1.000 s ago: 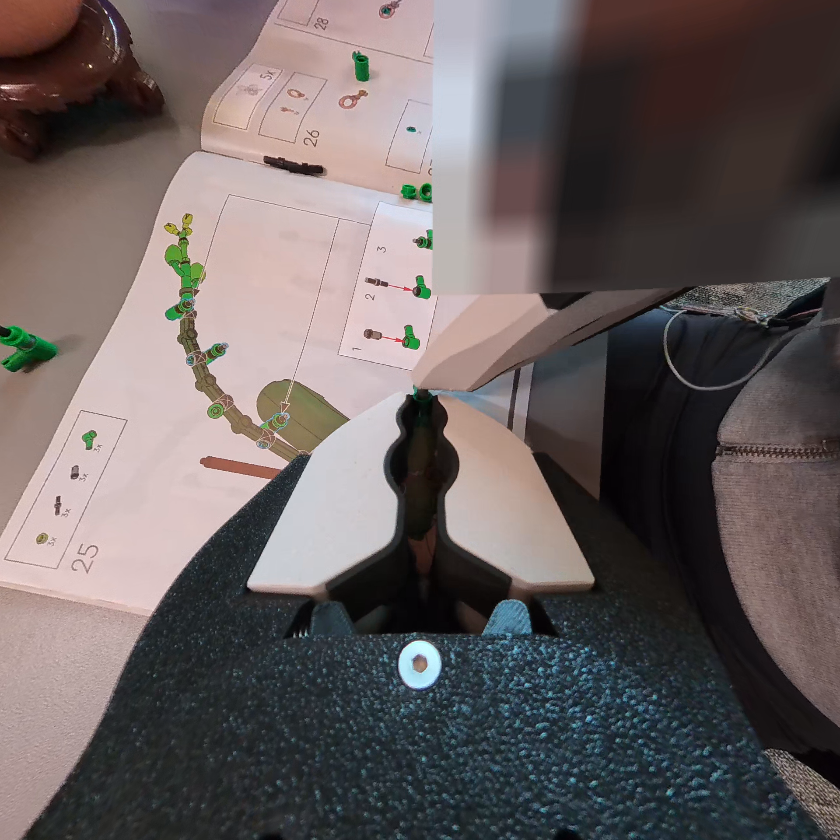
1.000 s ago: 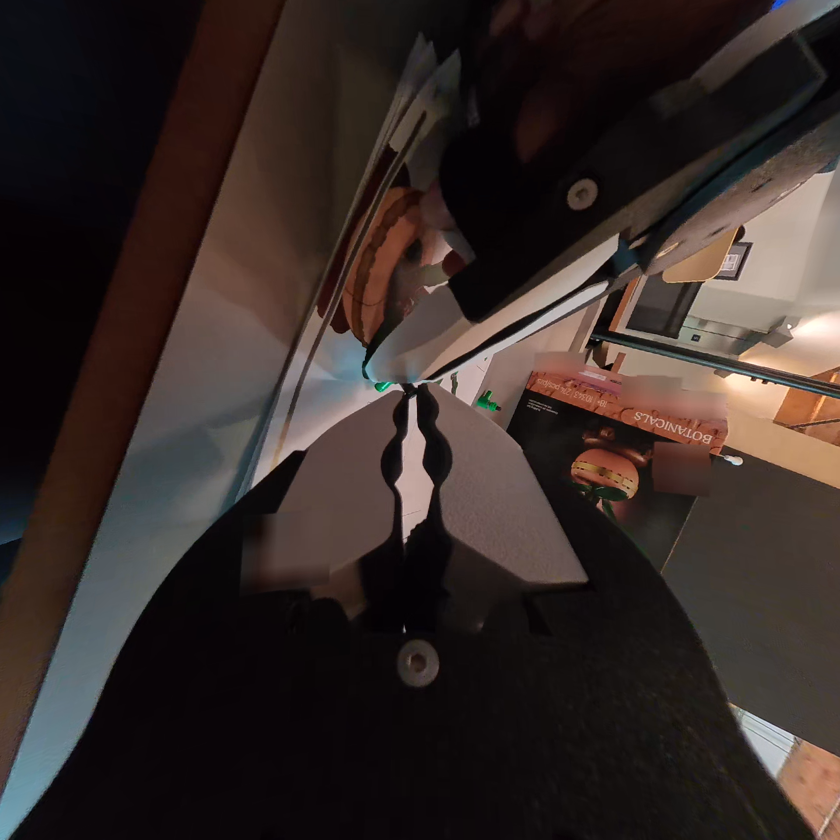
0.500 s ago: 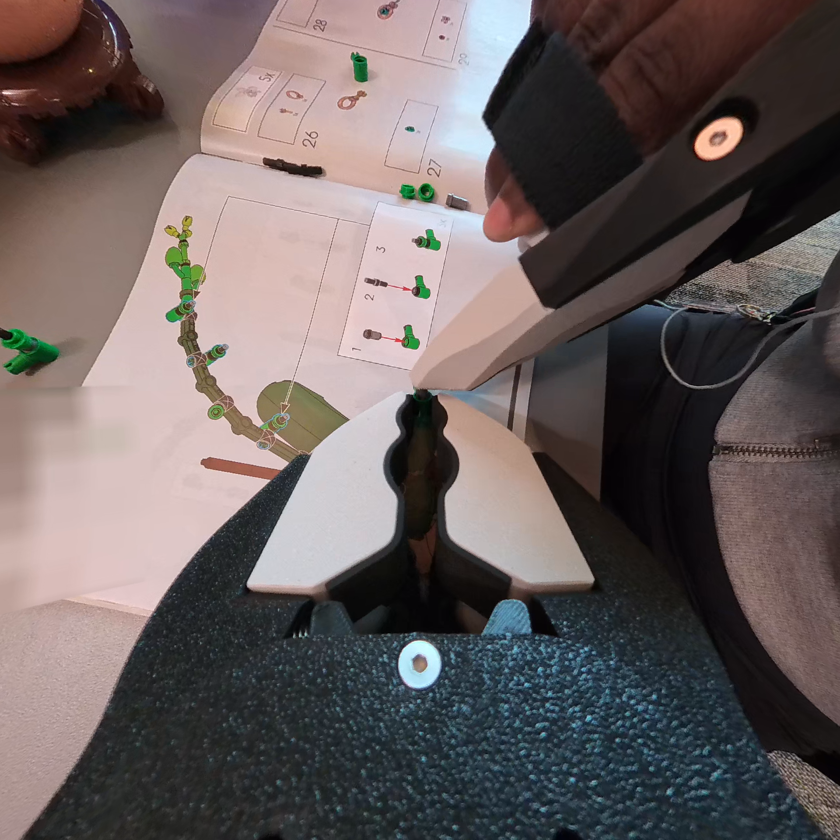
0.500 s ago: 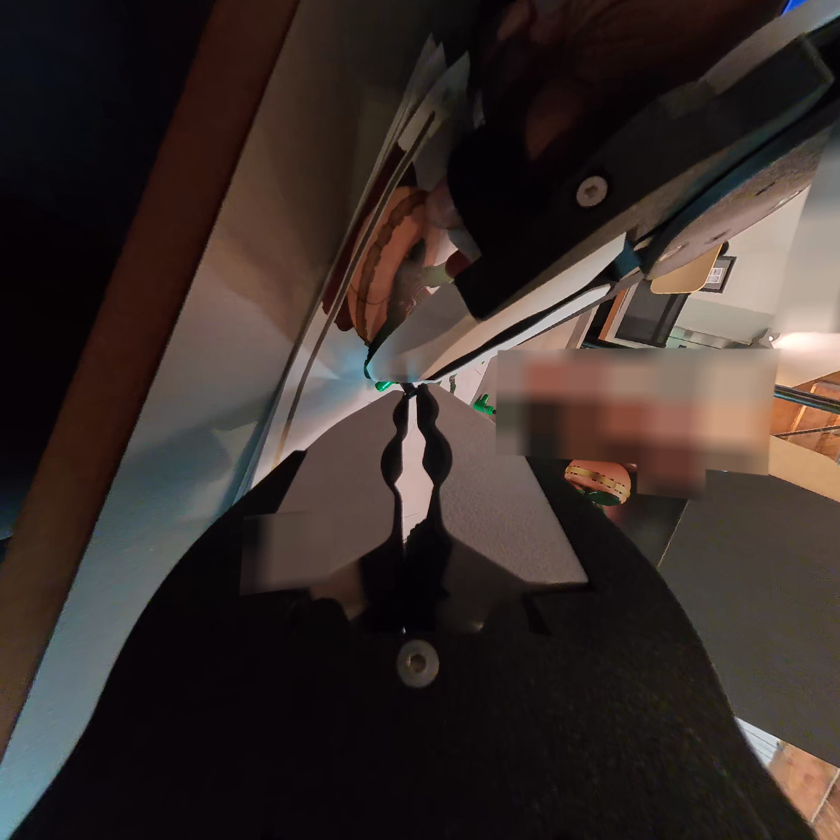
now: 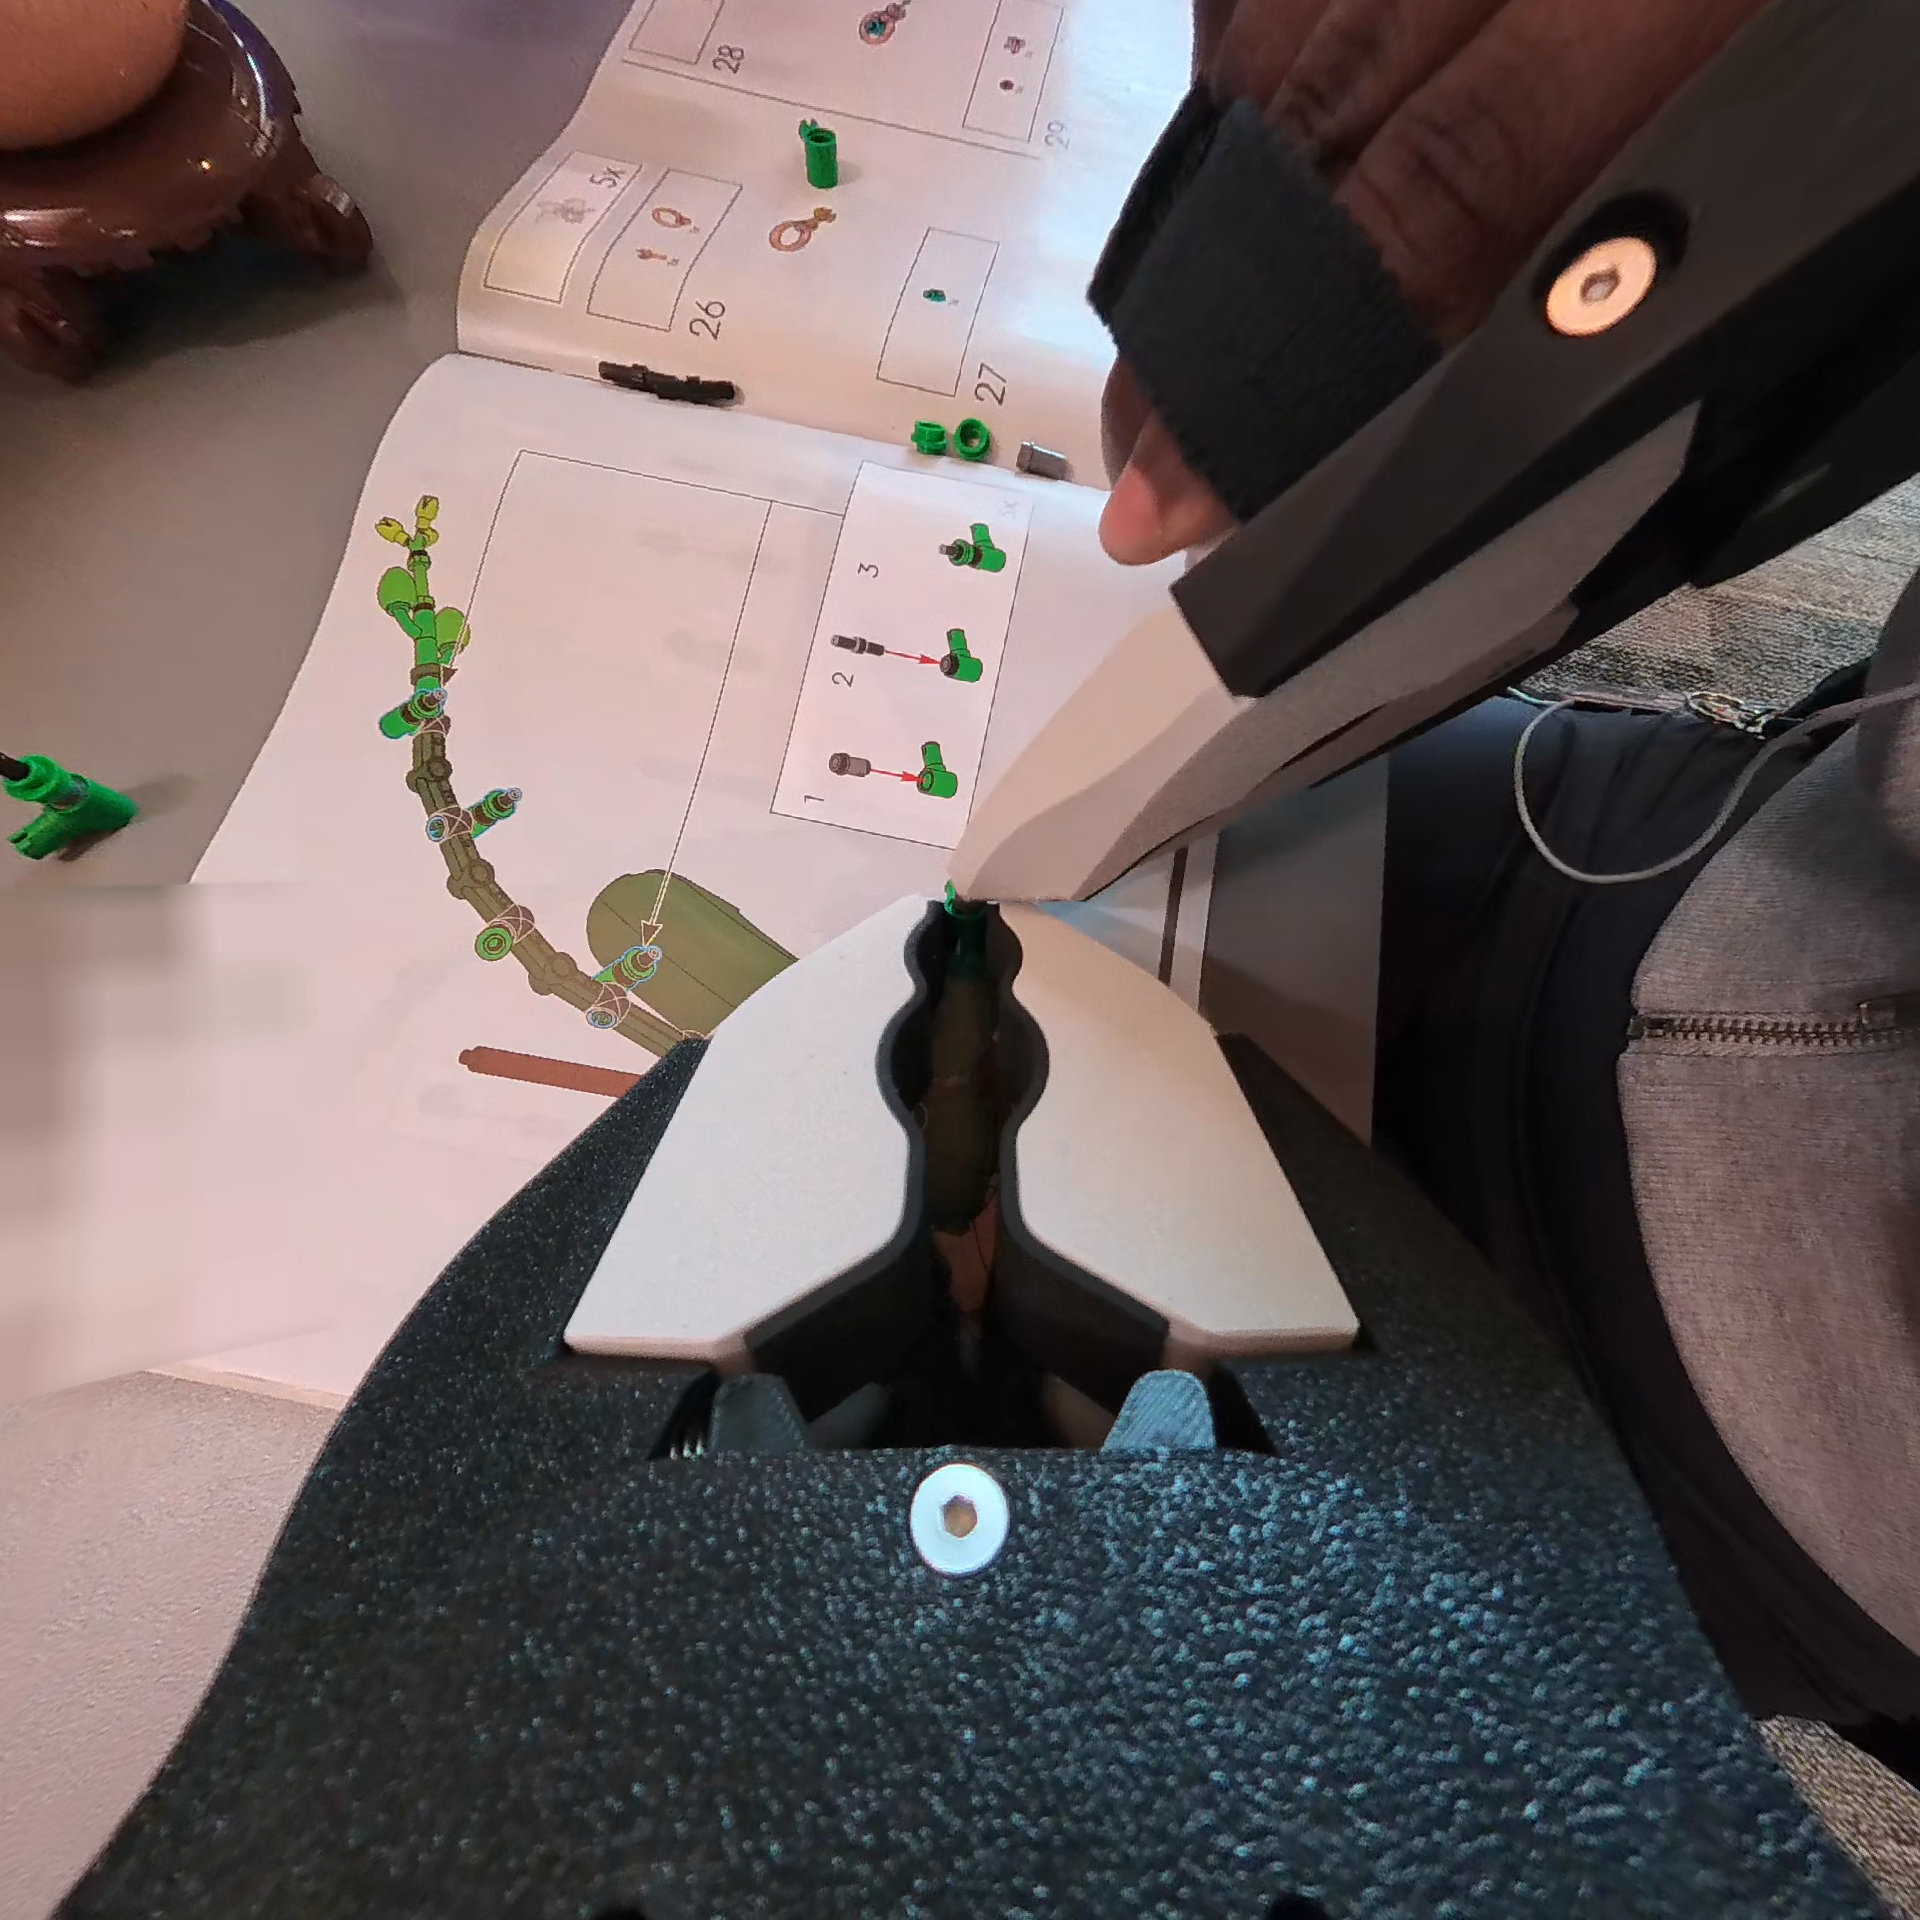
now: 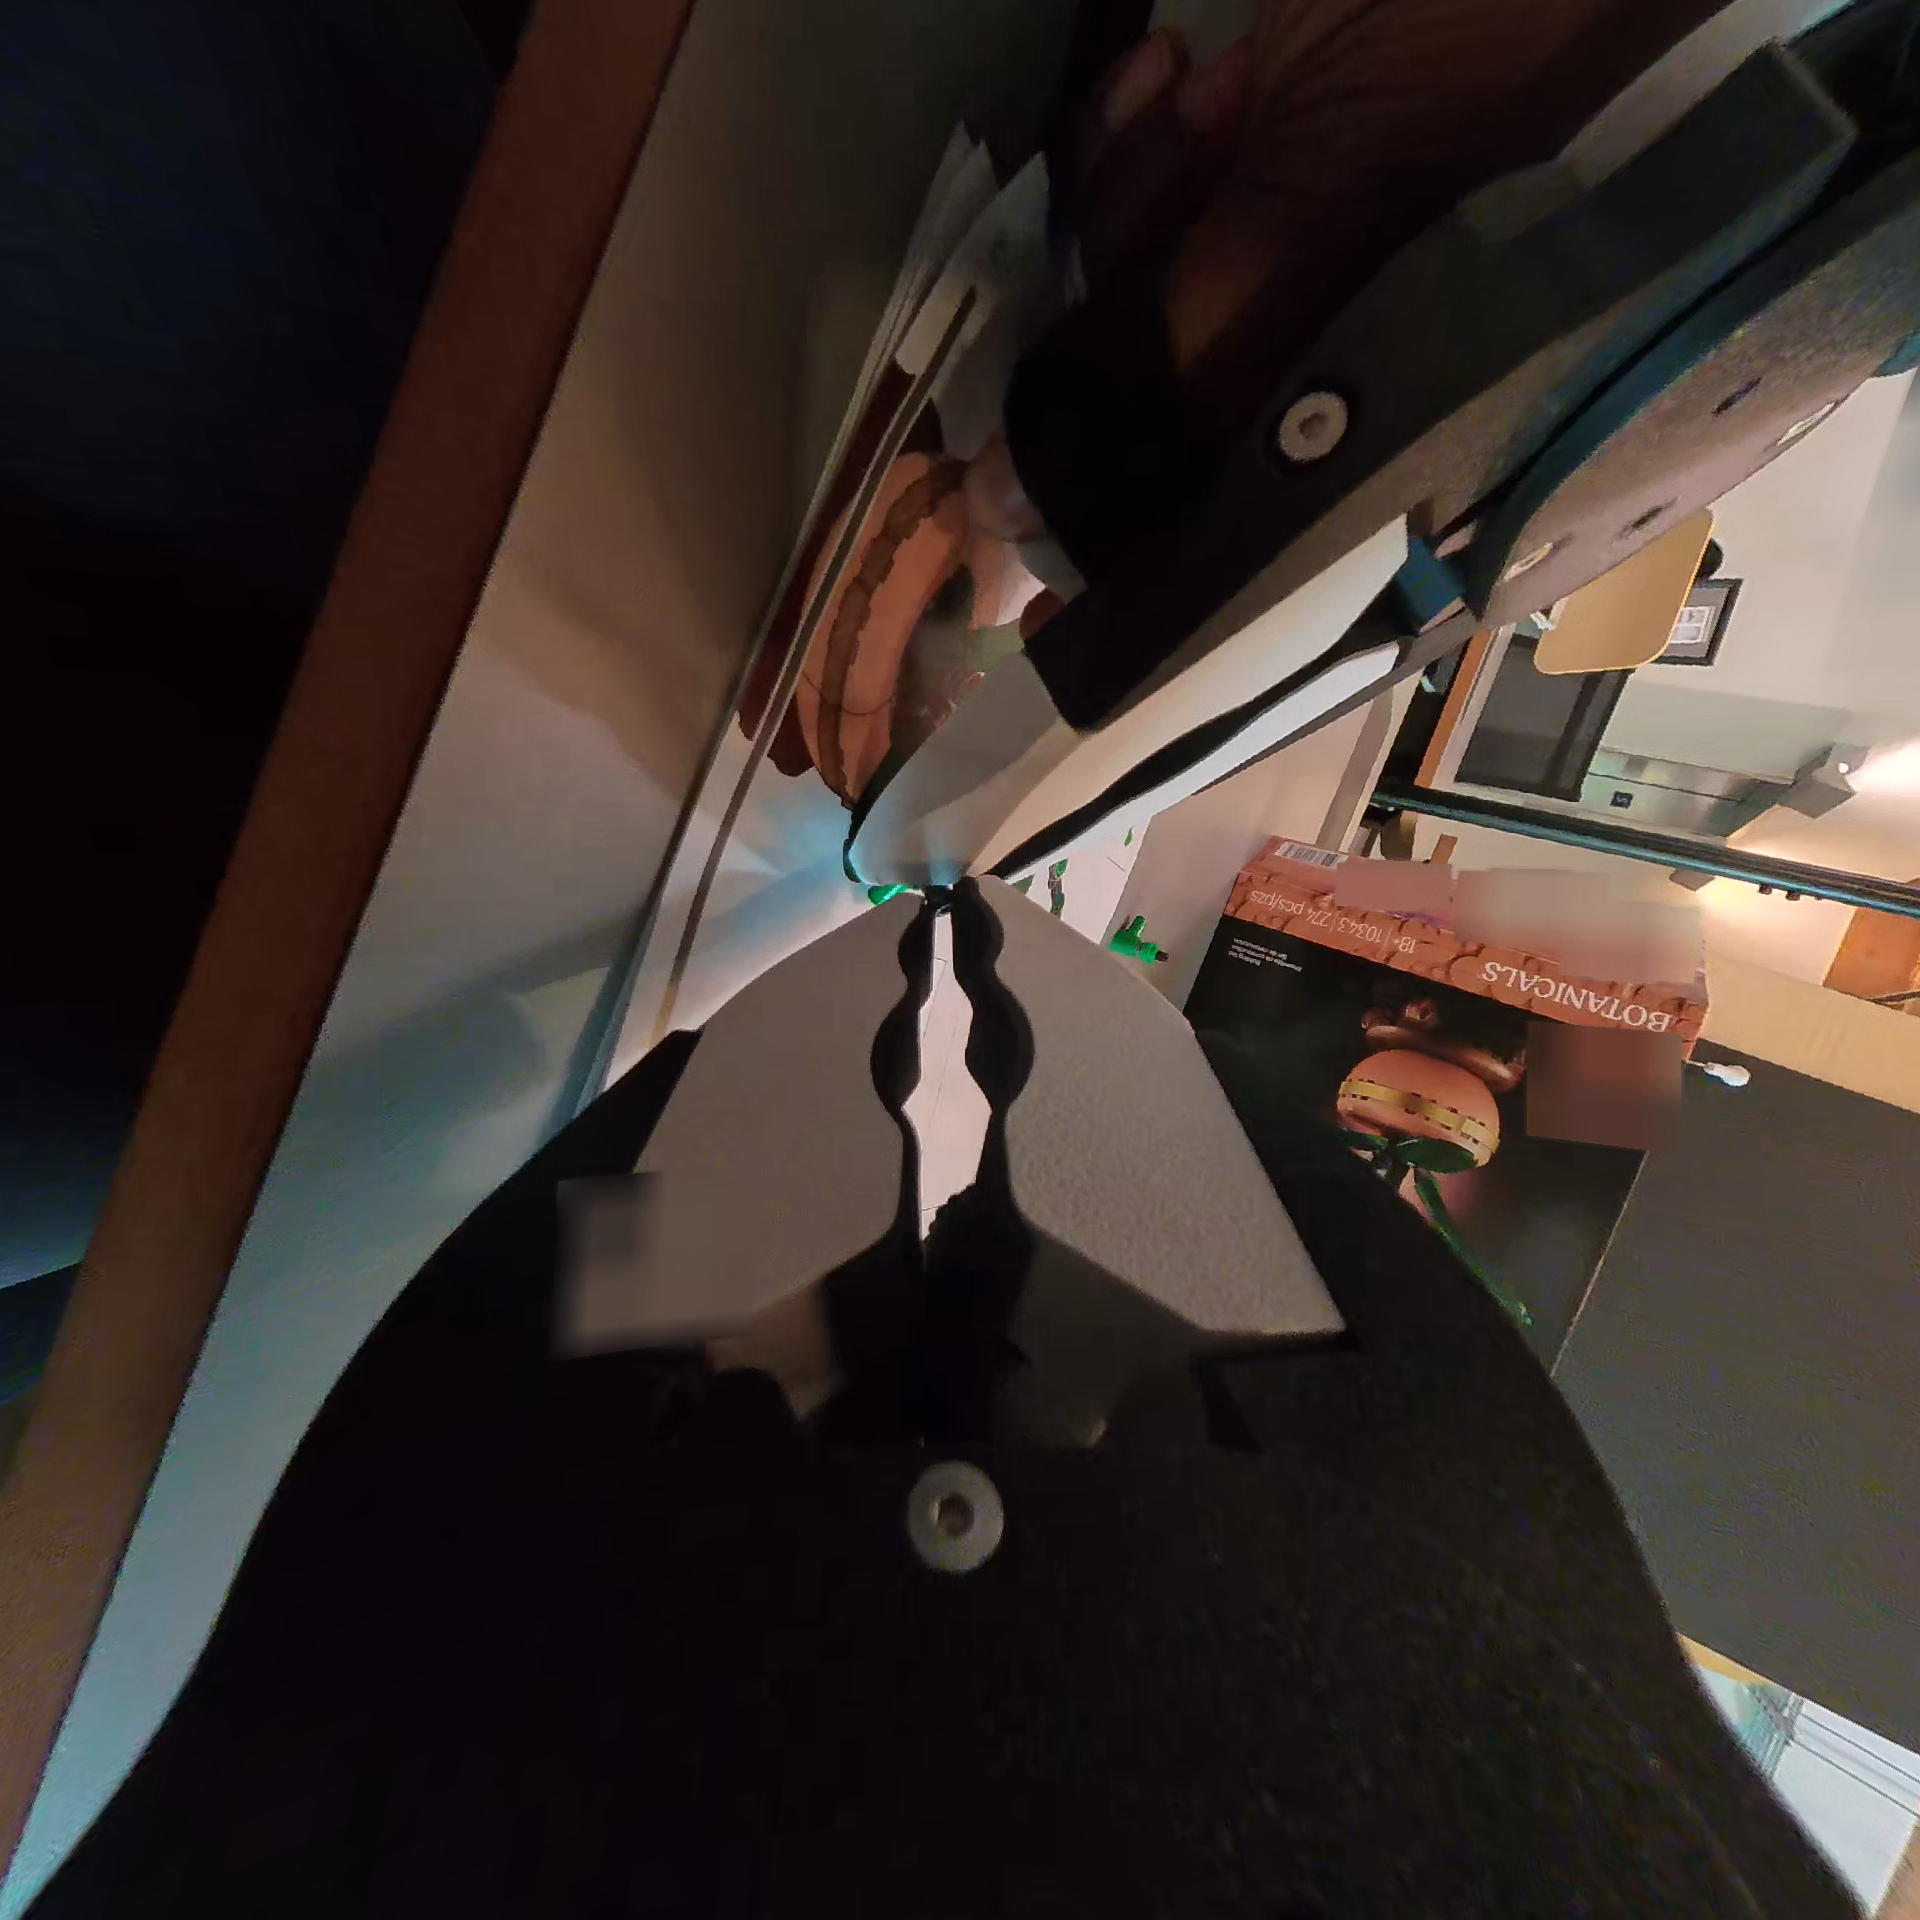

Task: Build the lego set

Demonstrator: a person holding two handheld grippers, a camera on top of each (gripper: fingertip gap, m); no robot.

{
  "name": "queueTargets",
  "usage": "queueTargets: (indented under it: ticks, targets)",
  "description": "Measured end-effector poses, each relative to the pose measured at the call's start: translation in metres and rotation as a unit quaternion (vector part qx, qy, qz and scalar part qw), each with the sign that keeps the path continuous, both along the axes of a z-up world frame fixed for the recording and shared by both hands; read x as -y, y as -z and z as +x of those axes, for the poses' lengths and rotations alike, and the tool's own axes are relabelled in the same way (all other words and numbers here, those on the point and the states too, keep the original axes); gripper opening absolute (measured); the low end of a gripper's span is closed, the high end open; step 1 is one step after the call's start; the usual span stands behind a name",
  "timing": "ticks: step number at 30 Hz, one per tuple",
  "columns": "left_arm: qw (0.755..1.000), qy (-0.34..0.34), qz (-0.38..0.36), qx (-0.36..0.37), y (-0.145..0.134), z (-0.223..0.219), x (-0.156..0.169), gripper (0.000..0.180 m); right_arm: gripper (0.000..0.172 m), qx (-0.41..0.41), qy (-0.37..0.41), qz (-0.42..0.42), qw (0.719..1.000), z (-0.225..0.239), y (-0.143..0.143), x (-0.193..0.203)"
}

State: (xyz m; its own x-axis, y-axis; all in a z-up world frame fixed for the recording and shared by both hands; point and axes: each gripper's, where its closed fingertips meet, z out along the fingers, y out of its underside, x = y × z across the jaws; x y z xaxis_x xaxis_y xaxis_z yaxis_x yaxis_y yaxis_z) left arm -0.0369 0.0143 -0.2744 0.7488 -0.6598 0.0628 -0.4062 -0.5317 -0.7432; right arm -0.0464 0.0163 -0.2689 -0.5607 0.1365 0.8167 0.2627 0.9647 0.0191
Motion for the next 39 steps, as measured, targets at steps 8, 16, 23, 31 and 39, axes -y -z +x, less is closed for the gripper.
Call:
queueTargets:
  ticks: [8,16,23,31,39]
  targets:
    - [1.000,0.009,0.005,-0.005,0.000,0.001,0.001,0.006,0.002,0.015,-0.005,-0.054,0.998,-0.001,-0.002,0.001]
    - [1.000,0.020,0.012,-0.010,0.000,0.002,0.001,0.006,0.004,0.063,0.085,-0.317,0.943,0.009,-0.016,-0.018]
    - [1.000,0.023,0.015,-0.013,0.000,0.002,0.002,0.006,0.000,0.119,0.099,-0.540,0.827,0.008,-0.011,0.000]
    - [0.999,0.025,0.018,-0.017,0.000,0.002,0.002,0.006,0.000,0.121,0.107,-0.536,0.828,0.003,-0.007,0.003]
    - [0.999,0.027,0.018,-0.017,0.000,0.002,0.002,0.007,0.000,0.127,0.110,-0.526,0.834,0.002,-0.004,0.004]
